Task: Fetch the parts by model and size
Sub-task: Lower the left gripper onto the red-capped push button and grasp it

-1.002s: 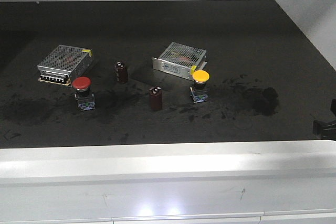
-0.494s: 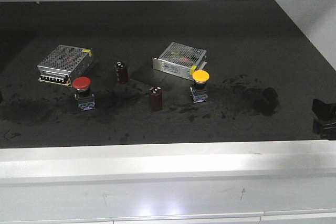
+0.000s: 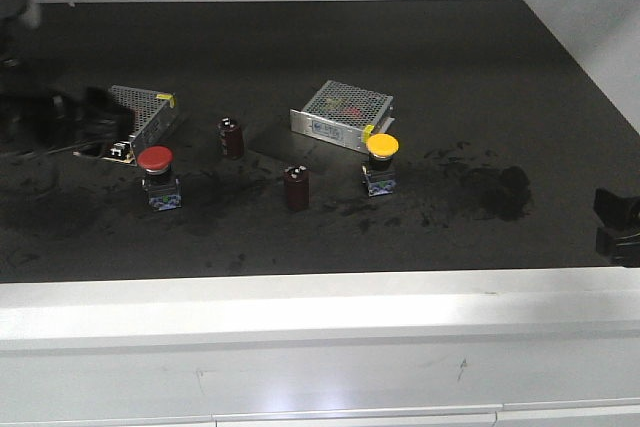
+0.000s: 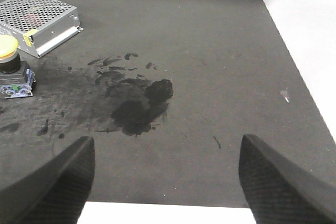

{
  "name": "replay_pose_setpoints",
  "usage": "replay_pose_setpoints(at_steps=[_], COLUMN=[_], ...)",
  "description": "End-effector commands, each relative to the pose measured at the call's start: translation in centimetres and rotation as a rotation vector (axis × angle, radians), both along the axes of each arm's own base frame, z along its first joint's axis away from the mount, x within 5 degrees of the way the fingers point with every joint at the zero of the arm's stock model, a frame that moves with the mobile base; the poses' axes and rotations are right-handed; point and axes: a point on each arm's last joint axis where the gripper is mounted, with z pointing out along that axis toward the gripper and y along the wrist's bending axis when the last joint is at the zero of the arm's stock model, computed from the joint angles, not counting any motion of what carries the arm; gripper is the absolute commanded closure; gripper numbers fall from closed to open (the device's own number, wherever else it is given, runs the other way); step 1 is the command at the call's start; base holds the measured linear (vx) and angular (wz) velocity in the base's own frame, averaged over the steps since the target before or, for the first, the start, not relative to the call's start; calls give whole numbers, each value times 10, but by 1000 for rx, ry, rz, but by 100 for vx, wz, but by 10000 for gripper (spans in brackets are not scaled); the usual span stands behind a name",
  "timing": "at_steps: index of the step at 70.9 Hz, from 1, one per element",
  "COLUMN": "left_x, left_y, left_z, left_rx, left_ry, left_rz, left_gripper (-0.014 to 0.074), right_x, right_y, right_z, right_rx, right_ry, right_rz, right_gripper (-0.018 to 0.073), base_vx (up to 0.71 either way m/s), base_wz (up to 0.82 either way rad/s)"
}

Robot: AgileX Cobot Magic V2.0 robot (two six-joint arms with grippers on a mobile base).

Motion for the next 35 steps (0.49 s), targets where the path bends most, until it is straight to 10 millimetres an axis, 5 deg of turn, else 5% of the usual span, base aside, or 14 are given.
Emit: replay_pose_setpoints(at_steps=[1,35], left_x=[18,97], left_y=[-13,-32], left_z=[21,-2], left_rx=[-23,-24], left_ry=[-46,225], left_rz=[-23,107], left_gripper=[55,55], right_x=[4,4], right_y=[-1,-1], right_z=[18,18], right_rx=[-9,-10], right_ry=[-106,-106], right_rz=[3,3], right_gripper=[13,13], base_vx=[0,0], base_wz=[0,0])
